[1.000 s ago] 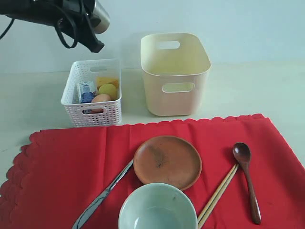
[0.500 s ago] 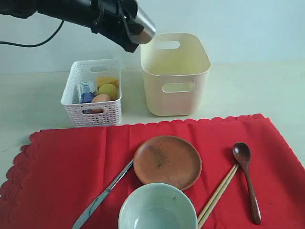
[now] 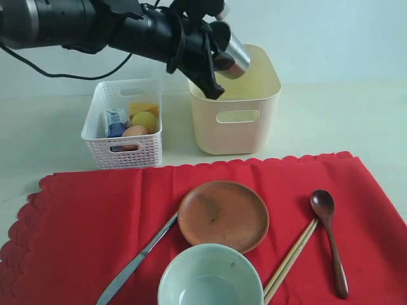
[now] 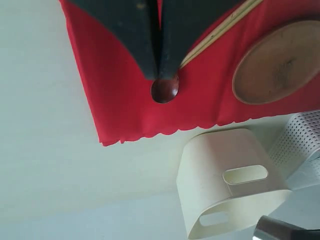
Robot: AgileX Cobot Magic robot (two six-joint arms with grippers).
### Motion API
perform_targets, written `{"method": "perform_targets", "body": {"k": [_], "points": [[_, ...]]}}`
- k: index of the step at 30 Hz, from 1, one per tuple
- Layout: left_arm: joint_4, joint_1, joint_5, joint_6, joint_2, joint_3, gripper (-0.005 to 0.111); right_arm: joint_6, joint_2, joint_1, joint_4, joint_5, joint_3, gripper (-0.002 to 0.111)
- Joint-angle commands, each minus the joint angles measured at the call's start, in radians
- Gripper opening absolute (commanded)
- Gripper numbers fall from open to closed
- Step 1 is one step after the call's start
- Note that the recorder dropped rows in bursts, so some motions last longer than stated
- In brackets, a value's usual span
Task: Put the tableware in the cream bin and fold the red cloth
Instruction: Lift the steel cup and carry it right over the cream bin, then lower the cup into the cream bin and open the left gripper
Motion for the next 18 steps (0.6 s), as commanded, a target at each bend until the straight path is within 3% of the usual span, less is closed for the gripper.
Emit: {"method": "perform_targets", "body": {"k": [1,14,18], "points": [[-0.013,-0.002,-0.046,-0.068,0.035,-0.031,0.0,0.001,-0.005,-0.005,-0.009,-0.012,0.003,0.0],[0.007,-0.002,-0.053,-0.178,0.105,-0.037,0.0,0.001,-0.005,-0.005,-0.009,-0.012,0.003,0.0],[0.015,-0.002,-0.016,-0.195,0.112,-0.037,0.012,0.001,-0.005,-0.005,-0.009,-0.012,0.003,0.0]]}}
